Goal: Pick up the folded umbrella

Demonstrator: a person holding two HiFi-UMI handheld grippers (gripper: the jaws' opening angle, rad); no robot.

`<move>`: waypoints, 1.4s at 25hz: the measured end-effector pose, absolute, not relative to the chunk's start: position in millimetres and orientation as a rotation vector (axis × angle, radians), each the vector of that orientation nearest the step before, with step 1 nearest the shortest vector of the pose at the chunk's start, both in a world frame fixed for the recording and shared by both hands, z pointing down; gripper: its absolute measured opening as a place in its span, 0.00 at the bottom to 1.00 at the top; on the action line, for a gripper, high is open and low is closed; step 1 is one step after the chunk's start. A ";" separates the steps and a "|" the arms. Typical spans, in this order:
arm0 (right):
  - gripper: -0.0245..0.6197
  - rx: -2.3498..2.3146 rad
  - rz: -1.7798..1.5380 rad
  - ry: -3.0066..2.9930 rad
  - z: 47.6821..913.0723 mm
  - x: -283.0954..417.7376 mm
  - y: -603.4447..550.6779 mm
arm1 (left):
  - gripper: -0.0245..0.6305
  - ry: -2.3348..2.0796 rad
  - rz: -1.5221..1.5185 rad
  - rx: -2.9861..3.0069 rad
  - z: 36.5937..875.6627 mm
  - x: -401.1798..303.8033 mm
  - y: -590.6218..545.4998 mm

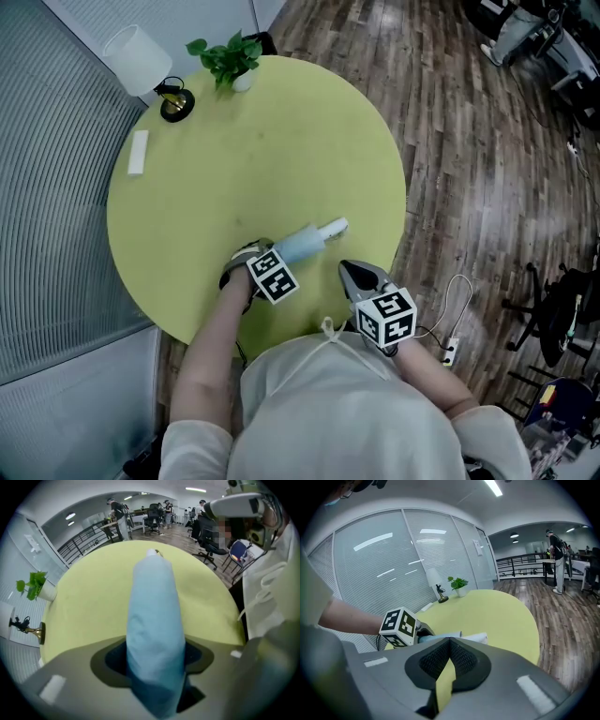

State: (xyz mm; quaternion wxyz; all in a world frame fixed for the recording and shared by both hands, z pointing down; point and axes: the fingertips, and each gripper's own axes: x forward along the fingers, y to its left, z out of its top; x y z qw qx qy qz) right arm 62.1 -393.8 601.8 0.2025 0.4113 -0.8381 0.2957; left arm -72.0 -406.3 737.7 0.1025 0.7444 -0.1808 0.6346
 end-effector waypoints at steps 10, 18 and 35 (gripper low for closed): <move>0.04 1.151 0.754 -2.389 582.0 58.9 -391.9 | 0.46 -0.925 1.425 2.325 658.8 -69.0 -415.6; 0.04 1.158 0.629 -2.445 546.3 42.5 -408.2 | 0.47 -1.303 0.906 2.337 577.2 -95.4 -416.0; 0.04 1.098 0.422 -2.592 484.6 0.6 -429.5 | 0.47 -1.950 0.057 2.113 449.8 -163.9 -394.5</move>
